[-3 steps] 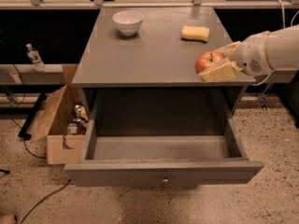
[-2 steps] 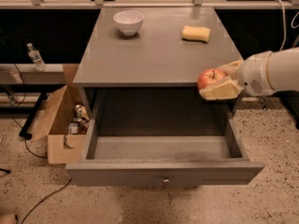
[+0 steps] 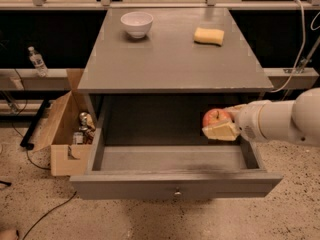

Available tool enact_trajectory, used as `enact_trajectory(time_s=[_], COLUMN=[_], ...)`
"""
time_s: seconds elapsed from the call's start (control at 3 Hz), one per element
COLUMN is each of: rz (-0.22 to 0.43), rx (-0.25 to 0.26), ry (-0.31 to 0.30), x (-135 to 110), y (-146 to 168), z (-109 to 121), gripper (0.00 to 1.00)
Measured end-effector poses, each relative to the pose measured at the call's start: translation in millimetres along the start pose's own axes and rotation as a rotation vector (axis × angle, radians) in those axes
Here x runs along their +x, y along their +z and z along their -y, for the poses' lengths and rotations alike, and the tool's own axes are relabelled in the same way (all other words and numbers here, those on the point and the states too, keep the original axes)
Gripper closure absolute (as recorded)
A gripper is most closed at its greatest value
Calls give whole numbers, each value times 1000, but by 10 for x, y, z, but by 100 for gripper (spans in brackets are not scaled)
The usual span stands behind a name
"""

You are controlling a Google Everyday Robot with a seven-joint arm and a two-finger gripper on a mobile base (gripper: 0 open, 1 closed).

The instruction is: Place apple into top drawer

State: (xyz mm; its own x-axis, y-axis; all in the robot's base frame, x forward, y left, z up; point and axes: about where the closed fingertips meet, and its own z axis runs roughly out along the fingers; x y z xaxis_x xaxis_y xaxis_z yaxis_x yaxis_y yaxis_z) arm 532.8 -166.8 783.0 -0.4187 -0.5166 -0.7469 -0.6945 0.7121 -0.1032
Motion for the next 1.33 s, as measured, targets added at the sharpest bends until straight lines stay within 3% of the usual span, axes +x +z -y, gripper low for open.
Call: enact_trajectory(time_s=[0.33,0.67,1.33], rz=[16,16,76], rx=[37,37,-82], ry=[12,12,97], x=[28,28,184], y=[60,60,748], z=[37,37,-111], gripper=[100,100,100])
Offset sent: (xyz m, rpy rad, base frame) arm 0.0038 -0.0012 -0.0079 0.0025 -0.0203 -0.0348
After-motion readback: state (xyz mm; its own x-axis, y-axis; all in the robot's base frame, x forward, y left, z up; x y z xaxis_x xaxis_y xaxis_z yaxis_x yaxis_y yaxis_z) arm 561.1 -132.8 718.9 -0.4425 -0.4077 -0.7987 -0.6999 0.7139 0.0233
